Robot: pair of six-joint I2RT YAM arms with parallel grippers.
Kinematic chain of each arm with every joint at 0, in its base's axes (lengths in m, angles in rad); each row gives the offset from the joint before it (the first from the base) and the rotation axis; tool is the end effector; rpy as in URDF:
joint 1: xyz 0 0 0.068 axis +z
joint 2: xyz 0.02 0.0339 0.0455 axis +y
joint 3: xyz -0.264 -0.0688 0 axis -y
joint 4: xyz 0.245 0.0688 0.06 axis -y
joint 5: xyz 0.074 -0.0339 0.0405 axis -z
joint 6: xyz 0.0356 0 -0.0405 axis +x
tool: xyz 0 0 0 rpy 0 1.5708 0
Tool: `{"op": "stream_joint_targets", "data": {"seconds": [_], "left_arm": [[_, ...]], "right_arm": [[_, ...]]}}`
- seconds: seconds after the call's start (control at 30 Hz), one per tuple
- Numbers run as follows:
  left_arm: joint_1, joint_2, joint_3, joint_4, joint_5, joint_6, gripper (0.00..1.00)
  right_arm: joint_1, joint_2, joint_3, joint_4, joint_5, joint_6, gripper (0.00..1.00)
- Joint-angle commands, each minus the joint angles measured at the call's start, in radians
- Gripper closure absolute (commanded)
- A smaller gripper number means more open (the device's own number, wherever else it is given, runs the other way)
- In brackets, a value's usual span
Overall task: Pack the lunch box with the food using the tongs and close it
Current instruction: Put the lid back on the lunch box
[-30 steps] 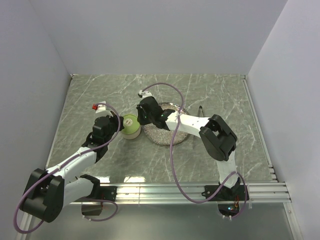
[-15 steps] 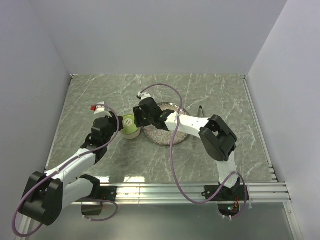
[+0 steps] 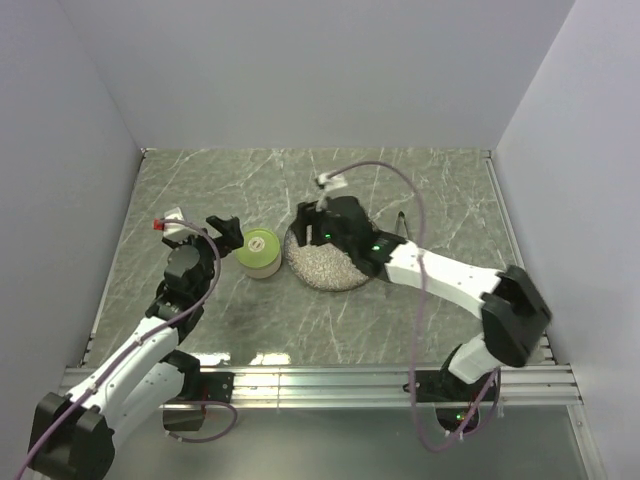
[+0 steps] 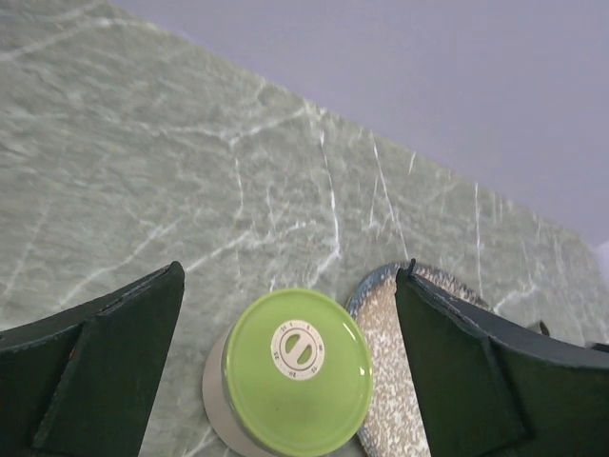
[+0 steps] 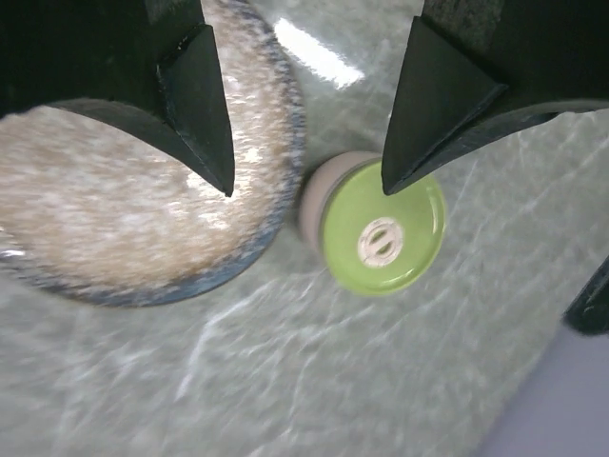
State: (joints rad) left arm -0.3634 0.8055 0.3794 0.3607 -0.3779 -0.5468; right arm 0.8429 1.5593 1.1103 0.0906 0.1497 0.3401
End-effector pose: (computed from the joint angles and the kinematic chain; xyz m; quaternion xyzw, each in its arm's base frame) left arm 0.1840 -0.0559 0.2503 -0.1935 0.7021 -0.1720 0.6634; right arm 0.2475 0.2697 0.2869 -0.1626 0.8044 0.2658 0.5059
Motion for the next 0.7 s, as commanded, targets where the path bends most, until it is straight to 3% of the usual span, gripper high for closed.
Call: {"op": "stream_joint_targets", "data": {"seconds": [0.0,0.23,0.37,0.47,0.67], "left_arm": [[0.000,-0.074,0.012,-0.046,-0.078,-0.001,0.01],[0.004,-0.152,0.047,-0.126,-0.062,0.022,0.01],[0.004,-0.199,0.062,-0.179,-0.084,0.016,0.01],[0.004,-0.222,0.062,-0.198,-0.108,0.008,0.01],[0.004,-0.279,0.039,-0.192,-0.133,0.007,0.01]], "right_arm": [[-0.073,-0.180,-0.171,0.145,0.088,-0.024,0.30],[-0.220,-0.617,-0.533,0.241,0.256,-0.032,0.28],[-0.249,-0.934,-0.665,0.157,0.448,-0.038,0.25],[-0.257,-1.109,-0.716,0.121,0.467,-0.018,0.24],[-0.258,-1.197,-0.738,0.104,0.465,-0.012,0.23]]}}
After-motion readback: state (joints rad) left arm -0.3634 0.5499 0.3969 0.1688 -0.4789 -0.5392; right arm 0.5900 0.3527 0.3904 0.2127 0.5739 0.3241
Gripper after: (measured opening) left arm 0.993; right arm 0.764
